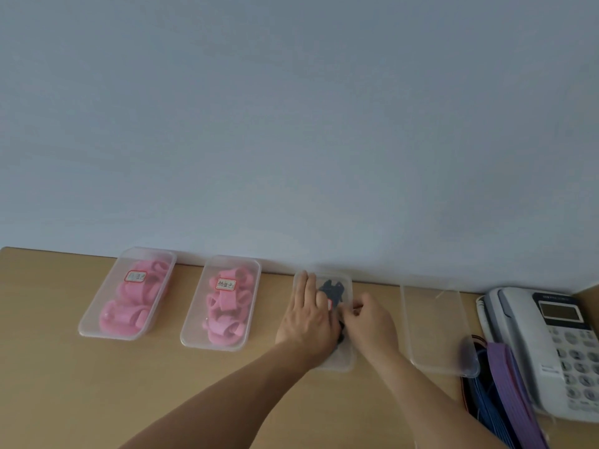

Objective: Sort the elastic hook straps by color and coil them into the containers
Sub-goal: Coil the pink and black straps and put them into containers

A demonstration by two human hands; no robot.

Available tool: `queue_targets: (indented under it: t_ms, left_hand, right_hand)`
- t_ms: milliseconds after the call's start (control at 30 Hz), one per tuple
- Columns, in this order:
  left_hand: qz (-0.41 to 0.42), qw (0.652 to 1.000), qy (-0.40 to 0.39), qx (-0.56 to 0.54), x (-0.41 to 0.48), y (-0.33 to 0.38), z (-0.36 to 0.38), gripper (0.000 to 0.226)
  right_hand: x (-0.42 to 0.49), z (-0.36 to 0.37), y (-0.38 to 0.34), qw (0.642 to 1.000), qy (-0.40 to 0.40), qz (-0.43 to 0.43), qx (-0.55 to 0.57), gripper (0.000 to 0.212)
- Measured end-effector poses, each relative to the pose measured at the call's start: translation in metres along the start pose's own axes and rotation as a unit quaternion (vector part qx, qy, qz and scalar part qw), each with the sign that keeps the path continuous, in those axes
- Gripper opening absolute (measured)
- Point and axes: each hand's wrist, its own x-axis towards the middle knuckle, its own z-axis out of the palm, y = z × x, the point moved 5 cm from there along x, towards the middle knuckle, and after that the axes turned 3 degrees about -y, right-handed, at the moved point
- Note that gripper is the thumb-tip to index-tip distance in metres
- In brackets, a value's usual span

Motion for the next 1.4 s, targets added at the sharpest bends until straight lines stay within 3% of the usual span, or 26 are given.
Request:
queue_targets:
  t_ms: [233, 433, 567, 700, 867, 967, 1067, 1133, 1233, 1400]
  left_hand:
    - [0.039, 0.999, 0.004, 0.033, 0.001, -0.007, 0.010, 0.070]
    - [0.048, 0.998, 0.000, 0.042, 0.001, -0.006, 0.008, 0.079]
    - [0.047, 0.998, 0.002, 0.048, 0.002, -0.005, 0.007, 0.078]
    - [0.050, 0.997, -0.005, 0.062, 0.003, -0.005, 0.008, 0.079]
    - [0.046, 0.997, -0.013, 0.060, 0.003, -0.006, 0.009, 0.079]
    - [0.050, 0.997, -0.017, 0.056, 0.005, -0.007, 0.012, 0.074]
    - [0.045, 0.997, -0.024, 0.059, 0.006, -0.008, 0.014, 0.069]
    - [0.037, 0.997, -0.023, 0.056, 0.007, -0.008, 0.014, 0.069]
    - [0.037, 0.997, -0.033, 0.051, 0.008, -0.008, 0.016, 0.071]
    - [0.031, 0.998, -0.031, 0.051, 0.008, -0.009, 0.016, 0.070]
  right_hand:
    - [0.023, -0.005, -0.003, 0.999, -0.042, 0.013, -0.028, 0.028]
    - [0.059, -0.006, -0.015, 0.999, -0.020, 0.013, 0.032, 0.038]
    - [0.064, 0.005, -0.002, 0.987, -0.013, 0.061, 0.151, 0.033]
    - [0.066, 0.007, -0.002, 0.978, -0.022, 0.086, 0.190, 0.032]
    - [0.042, 0.013, 0.010, 0.968, -0.027, 0.085, 0.233, 0.022]
    - [0.022, 0.017, 0.025, 0.969, -0.022, 0.067, 0.237, 0.033]
    - [0.022, 0.011, 0.017, 0.981, -0.012, 0.047, 0.189, 0.038]
    - [0.019, 0.008, 0.012, 0.984, -0.017, 0.036, 0.173, 0.031]
    - [-0.007, 0.012, 0.028, 0.969, -0.064, 0.048, 0.232, 0.015]
    - [-0.039, 0.015, 0.040, 0.940, -0.073, 0.099, 0.319, 0.030]
